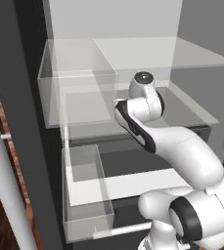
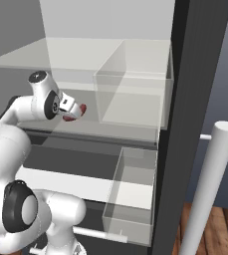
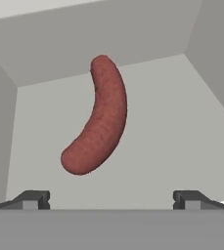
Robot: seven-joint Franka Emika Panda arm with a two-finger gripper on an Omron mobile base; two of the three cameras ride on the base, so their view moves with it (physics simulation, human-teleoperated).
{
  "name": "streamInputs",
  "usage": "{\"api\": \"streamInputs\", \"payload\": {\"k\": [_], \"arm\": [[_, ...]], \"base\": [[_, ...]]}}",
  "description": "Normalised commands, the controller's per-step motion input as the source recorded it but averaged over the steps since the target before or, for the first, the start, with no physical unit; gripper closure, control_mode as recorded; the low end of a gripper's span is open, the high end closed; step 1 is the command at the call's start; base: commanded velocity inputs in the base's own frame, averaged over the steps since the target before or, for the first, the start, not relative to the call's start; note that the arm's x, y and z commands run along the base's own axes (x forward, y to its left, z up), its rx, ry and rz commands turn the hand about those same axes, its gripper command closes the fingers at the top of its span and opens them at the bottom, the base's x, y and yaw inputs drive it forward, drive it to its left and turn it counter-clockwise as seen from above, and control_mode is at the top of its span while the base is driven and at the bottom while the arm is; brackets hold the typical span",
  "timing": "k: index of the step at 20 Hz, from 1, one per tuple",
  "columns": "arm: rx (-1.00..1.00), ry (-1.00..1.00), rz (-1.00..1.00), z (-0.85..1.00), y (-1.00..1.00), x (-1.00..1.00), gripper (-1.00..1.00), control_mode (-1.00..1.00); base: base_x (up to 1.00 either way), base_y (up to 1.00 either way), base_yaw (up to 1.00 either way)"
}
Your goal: Move the hot dog bun to the plate on the dining table and place the condiment next to that plate. Then navigate to the fridge and take the sausage and place it on the plate as well.
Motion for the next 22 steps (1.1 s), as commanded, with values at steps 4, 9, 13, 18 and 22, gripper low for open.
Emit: {"api": "streamInputs", "payload": {"k": [4, 9, 13, 18, 22], "arm": [[0.0, 0.0, 0.0, -0.07, 0.0, 0.28, -1.0, -1.0], [0.0, 0.0, 0.0, -0.08, 0.0, 0.3, -1.0, -1.0], [0.0, 0.0, 0.0, -0.14, 0.0, 0.3, -1.0, -1.0], [0.0, 0.0, 0.0, -0.16, 0.0, 0.27, -1.0, -1.0], [0.0, 0.0, 0.0, -0.13, 0.0, 0.21, -1.0, -1.0]], "base": [[0.0, 0.0, 0.0], [0.0, 0.0, 0.0], [0.0, 0.0, 0.0], [0.0, 0.0, 0.0], [0.0, 0.0, 0.0]]}}
